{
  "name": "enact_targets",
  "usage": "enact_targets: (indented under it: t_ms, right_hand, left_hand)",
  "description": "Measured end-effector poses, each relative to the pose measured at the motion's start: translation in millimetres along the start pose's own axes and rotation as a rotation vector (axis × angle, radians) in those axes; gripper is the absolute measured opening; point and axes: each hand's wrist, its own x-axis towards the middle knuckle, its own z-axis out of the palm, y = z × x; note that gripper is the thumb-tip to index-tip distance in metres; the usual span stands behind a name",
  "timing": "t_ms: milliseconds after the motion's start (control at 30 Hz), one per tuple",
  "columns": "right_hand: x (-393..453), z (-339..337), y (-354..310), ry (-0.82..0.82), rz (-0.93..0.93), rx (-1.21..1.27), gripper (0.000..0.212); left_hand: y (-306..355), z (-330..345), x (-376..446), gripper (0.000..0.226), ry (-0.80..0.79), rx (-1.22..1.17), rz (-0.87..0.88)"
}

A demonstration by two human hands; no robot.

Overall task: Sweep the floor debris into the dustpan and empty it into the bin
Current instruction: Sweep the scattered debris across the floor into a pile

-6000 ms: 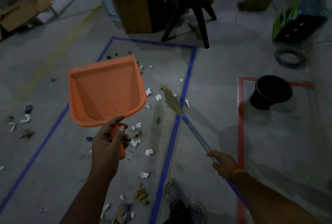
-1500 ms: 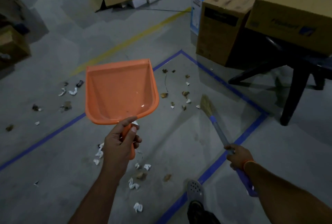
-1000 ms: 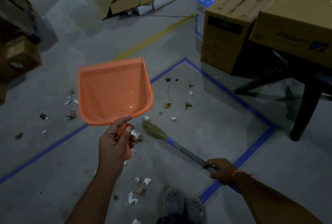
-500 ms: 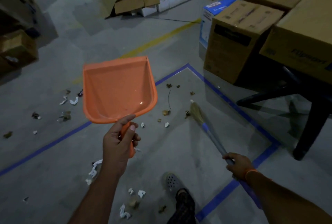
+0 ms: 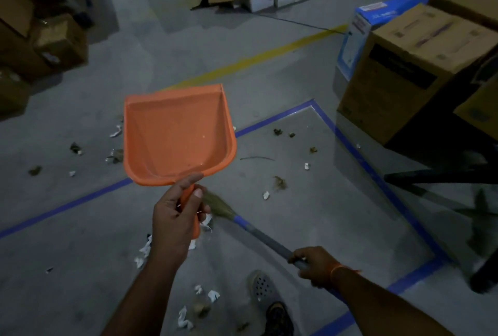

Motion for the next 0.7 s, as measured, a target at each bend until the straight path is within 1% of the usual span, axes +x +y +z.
enact_targets:
  t_ms: [100,267,467,600,700]
  right_hand:
    - [7,-17,-5,0.045,-0.003,0.025,0.035]
    - [7,-55,5,0.295,0.043,0.140,0.038]
    - [-10,-113,38,0.516,0.167,0.212,0.035]
    - [-13,-144,75,0.557,0.250,0.169,0.033]
    - [-11,-159,92,0.531,0.296,0.151,0.032]
  left_hand:
    - [6,4,19,0.030,0.018,-0.018,-0.003]
    - [14,18,43,0.030,0.002,-0.033,0.005]
    - [18,39,55,0.029,-0.035,-0.028,-0.003]
    - [17,48,56,0.030,-0.031,-0.027,-0.011]
    - [14,52,55,0.031,-0.015,0.004,-0.007]
